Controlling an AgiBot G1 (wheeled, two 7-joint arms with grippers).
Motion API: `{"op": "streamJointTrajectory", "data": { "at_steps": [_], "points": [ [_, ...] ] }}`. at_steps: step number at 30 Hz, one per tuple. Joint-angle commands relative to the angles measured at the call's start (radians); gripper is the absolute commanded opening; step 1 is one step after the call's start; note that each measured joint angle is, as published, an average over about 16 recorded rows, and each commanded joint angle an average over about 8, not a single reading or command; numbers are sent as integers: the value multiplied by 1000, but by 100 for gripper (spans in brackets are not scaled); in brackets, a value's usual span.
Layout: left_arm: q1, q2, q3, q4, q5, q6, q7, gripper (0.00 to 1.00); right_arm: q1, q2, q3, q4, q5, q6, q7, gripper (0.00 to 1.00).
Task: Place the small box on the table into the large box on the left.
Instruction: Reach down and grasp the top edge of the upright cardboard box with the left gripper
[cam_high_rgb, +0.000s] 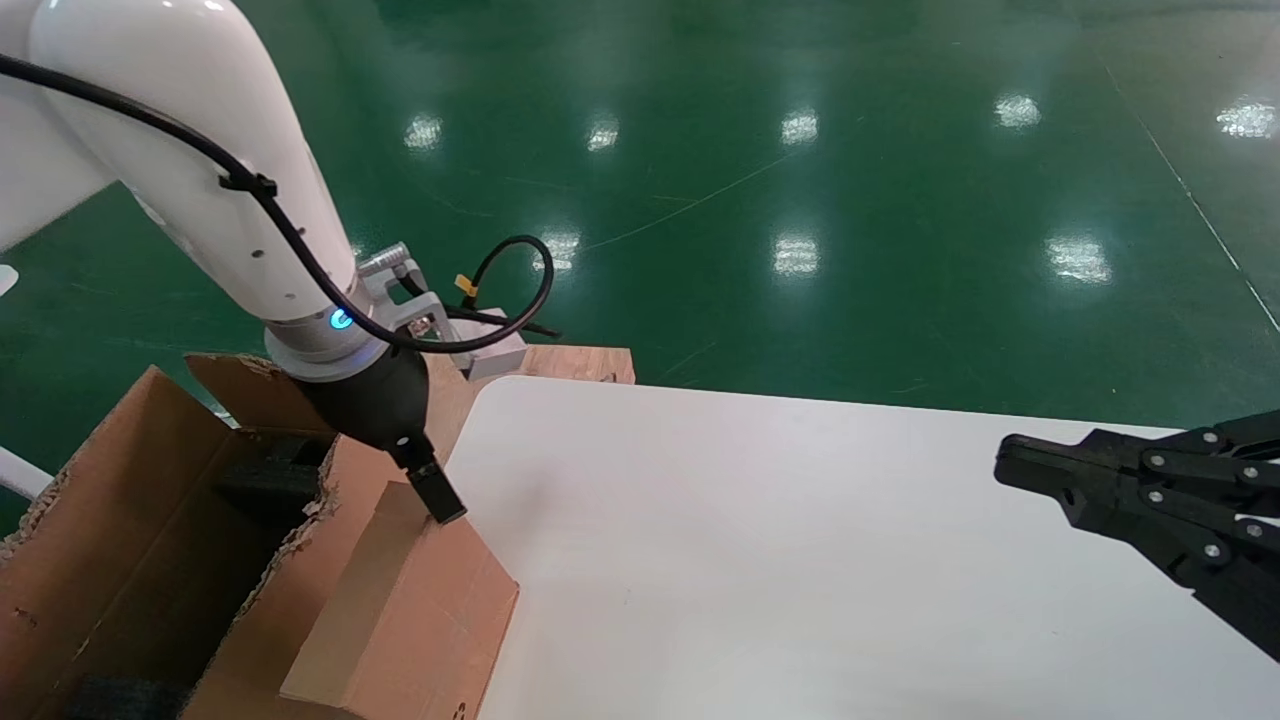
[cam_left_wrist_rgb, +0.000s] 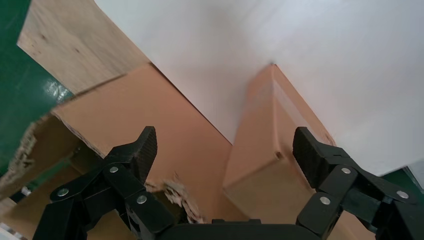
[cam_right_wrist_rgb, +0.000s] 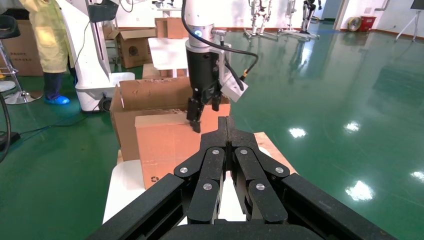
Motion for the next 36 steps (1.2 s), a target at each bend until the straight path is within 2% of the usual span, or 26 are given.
{"op": "streamJointTrajectory", "data": {
  "at_steps": [1, 11, 19, 20, 27, 28, 35, 36],
  "points": [
    [-17, -5, 24, -8, -22, -2, -8, 100, 0, 0, 0, 0, 0, 0, 0, 0],
    [-50, -44, 145, -33, -140, -10, 34, 100, 0, 0, 0, 0, 0, 0, 0, 0],
    [-69, -47, 191, -34, -193, -23, 63, 100, 0, 0, 0, 0, 0, 0, 0, 0],
    [-71, -48, 194, -34, -201, -24, 66, 100, 0, 0, 0, 0, 0, 0, 0, 9],
    [-74, -54, 202, -31, -229, -27, 76, 99, 0, 0, 0, 0, 0, 0, 0, 97],
    [-74, -54, 202, -31, -229, -27, 76, 94, 0, 0, 0, 0, 0, 0, 0, 100],
    [-73, -52, 199, -31, -221, -27, 74, 8, 0, 0, 0, 0, 0, 0, 0, 100],
    [-73, -52, 199, -31, -220, -27, 74, 1, 0, 0, 0, 0, 0, 0, 0, 100]
  ]
}}
